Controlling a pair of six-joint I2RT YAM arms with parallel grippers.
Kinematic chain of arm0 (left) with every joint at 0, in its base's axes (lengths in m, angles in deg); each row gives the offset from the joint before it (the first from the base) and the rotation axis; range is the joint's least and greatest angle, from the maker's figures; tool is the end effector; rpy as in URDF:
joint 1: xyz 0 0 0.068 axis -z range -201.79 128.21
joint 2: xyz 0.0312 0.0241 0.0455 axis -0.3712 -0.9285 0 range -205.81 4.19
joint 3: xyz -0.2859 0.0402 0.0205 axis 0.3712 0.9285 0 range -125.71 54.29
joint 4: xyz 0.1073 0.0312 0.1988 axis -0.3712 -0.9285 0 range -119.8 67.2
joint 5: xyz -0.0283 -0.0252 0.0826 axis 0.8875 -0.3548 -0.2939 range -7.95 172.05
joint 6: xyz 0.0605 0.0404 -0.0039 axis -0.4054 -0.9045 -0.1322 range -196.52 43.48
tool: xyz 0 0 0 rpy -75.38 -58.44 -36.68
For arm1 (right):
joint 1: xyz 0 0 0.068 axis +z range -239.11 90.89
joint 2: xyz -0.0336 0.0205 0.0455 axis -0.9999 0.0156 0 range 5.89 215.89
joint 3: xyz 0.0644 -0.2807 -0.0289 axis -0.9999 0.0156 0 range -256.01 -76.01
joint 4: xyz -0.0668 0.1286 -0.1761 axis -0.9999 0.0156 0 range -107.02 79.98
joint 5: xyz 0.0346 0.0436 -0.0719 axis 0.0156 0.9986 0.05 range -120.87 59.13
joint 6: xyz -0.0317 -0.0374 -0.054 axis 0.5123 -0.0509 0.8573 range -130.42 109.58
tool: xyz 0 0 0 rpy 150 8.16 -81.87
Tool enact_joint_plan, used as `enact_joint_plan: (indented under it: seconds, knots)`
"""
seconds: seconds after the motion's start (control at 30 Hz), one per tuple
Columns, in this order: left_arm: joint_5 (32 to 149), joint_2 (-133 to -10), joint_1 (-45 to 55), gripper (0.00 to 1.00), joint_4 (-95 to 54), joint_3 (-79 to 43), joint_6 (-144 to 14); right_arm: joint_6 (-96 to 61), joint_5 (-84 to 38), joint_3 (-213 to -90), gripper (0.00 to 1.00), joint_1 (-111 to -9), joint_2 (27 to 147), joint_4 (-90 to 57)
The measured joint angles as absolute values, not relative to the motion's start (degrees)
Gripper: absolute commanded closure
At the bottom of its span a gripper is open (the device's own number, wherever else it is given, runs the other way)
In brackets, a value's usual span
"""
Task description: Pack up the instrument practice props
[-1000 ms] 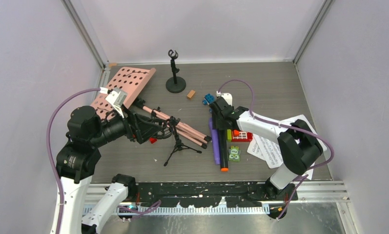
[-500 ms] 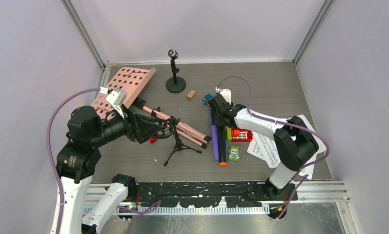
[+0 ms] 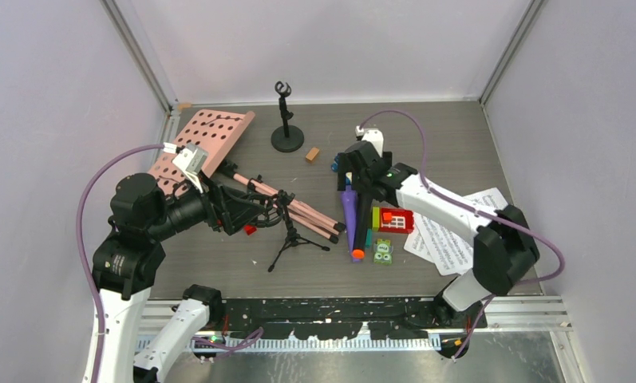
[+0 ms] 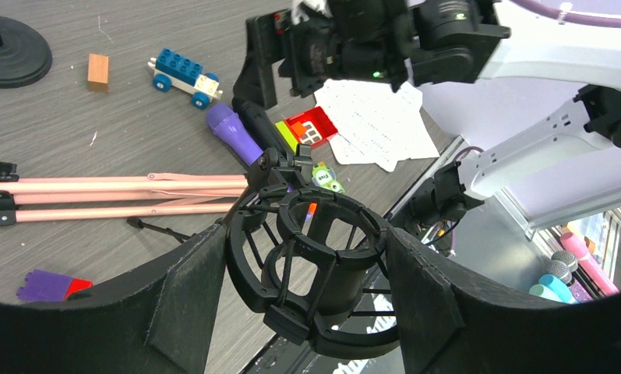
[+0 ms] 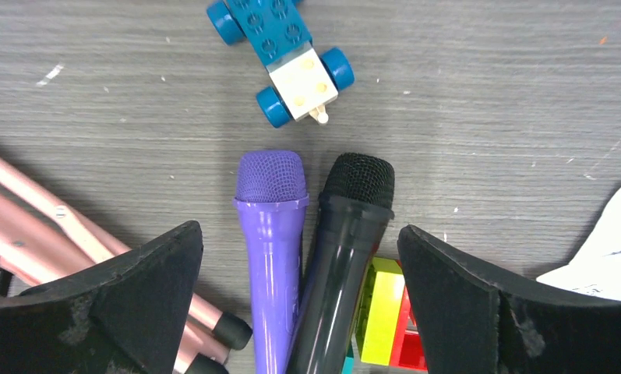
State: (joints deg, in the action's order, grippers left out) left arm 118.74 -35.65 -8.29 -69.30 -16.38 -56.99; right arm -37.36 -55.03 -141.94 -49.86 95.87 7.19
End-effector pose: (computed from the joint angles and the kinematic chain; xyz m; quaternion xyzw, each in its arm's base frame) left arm 0.0604 -0.0517 0.4191 0.1501 0.7653 -0.4034 0.4785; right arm 0.2644 0.1840 0.2678 -0.0238 0.9164 0.0264 0.3987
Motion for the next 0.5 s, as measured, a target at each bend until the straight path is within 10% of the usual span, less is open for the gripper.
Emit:
enact_joint_plan:
  seconds: [0.5]
  knots:
    - [118.26, -35.65, -8.29, 0.18, -68.86, -16.67, -55.2, -28.02, -28.06, -105.92, 0.0, -49.32, 62.71, -32.65]
